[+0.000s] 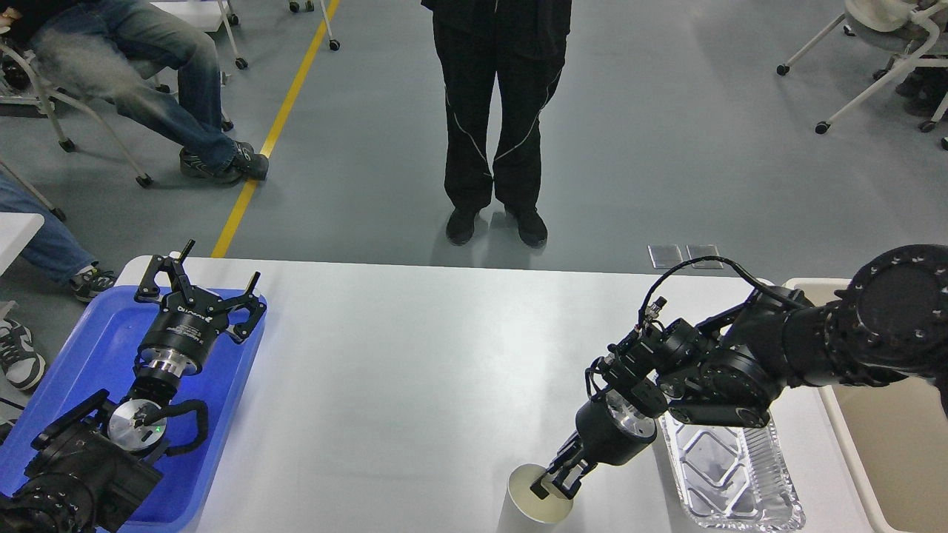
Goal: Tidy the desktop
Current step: 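Lift the cup with the right gripper and carry it toward the bin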
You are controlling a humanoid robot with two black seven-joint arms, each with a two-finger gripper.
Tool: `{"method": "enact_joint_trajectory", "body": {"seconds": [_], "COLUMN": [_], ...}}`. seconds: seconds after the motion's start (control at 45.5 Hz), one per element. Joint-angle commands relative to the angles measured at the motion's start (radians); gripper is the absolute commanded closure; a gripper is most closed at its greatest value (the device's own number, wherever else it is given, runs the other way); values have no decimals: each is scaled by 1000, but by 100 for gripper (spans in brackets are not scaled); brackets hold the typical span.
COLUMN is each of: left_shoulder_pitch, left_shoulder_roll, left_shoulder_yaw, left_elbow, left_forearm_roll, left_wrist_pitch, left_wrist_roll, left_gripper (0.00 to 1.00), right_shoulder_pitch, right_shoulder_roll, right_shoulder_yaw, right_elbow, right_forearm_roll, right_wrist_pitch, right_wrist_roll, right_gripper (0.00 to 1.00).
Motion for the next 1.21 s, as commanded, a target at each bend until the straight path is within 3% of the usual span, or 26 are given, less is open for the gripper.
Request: {"method": "enact_joint_trajectory", "body": {"seconds": [0.0, 0.198, 0.527, 0.835, 1.187], "left_shoulder_pitch": [0, 0, 0, 0, 0], "left_shoulder_roll": [0, 0, 0, 0, 0], "left_shoulder_yaw": [0, 0, 0, 0, 0], "left_elbow": [0, 0, 0, 0, 0], "left_forearm_roll": [0, 0, 0, 0, 0], "left_wrist_pitch": [0, 0, 0, 0, 0], "left_wrist_roll": [0, 0, 0, 0, 0], "left_gripper": [0, 0, 0, 0, 0], "right_shoulder_pitch": [11, 74, 199, 254, 308], "right_shoulder_roll": [-19, -109, -303, -389, -438], "right_shoulder_yaw": [5, 38, 127, 199, 291], "right_elbow": [-1, 10, 65, 117, 118], "right_forearm_roll": [-3, 4, 9, 82, 225], "right_wrist_pitch": [-15, -14, 2, 51, 186], "right_wrist_roll": [17, 23, 95, 95, 95], "right_gripper": [100, 100, 100, 100, 100]}}
